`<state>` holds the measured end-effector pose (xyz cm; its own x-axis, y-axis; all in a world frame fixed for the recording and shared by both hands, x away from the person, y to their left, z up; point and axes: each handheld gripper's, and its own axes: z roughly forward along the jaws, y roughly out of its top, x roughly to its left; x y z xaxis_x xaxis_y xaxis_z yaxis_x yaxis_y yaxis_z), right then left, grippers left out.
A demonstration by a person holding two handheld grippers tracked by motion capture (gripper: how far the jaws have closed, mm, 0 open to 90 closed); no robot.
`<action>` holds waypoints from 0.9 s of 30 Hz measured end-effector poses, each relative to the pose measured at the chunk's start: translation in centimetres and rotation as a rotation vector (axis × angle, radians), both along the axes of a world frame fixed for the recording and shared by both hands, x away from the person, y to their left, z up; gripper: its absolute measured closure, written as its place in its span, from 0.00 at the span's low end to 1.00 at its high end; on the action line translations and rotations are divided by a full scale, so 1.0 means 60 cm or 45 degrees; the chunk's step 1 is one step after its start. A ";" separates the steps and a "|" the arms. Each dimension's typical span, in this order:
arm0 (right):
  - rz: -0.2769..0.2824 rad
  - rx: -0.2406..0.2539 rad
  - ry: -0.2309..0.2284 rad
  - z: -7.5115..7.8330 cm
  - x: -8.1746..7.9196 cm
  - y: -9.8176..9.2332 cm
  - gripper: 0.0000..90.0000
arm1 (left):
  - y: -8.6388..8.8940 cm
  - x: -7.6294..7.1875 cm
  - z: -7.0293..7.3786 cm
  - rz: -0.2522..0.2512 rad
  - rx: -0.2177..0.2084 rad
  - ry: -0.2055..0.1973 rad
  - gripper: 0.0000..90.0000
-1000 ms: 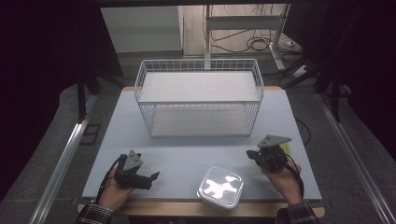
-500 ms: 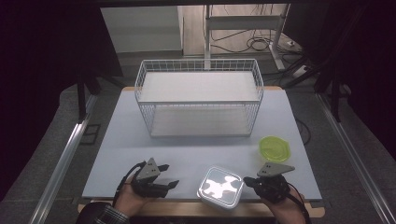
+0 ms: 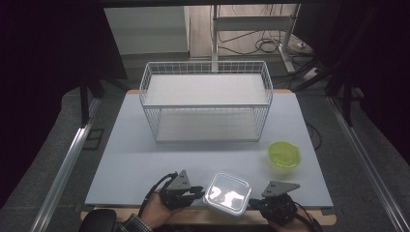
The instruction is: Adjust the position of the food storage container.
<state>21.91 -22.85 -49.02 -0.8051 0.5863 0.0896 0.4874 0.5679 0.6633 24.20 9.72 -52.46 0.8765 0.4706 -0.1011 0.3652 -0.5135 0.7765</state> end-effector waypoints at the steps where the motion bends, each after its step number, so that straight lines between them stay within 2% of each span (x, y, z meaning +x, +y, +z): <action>1: 0.002 0.004 0.000 0.000 0.001 0.001 0.98 | -0.002 0.001 -0.002 0.006 0.007 0.004 0.88; 6: -0.010 0.003 -0.007 0.001 0.019 0.005 0.98 | 0.003 0.007 -0.003 0.033 -0.015 0.031 0.88; 11: -0.029 0.038 0.000 -0.002 0.044 0.017 0.99 | 0.016 0.014 -0.001 0.070 -0.012 0.047 0.88; 13: -0.034 0.031 -0.010 -0.001 0.052 0.025 0.99 | 0.022 0.016 0.000 0.091 -0.010 0.055 0.89; 17: -0.021 0.023 -0.020 0.000 0.069 0.043 0.99 | 0.030 0.020 0.001 0.129 -0.001 0.057 0.90; 19: -0.008 0.012 -0.026 0.000 0.081 0.054 0.99 | 0.041 0.026 0.002 0.170 0.016 0.049 0.91; 27: 0.032 0.003 -0.051 0.003 0.122 0.091 0.99 | 0.069 0.046 0.005 0.264 0.014 0.056 0.91</action>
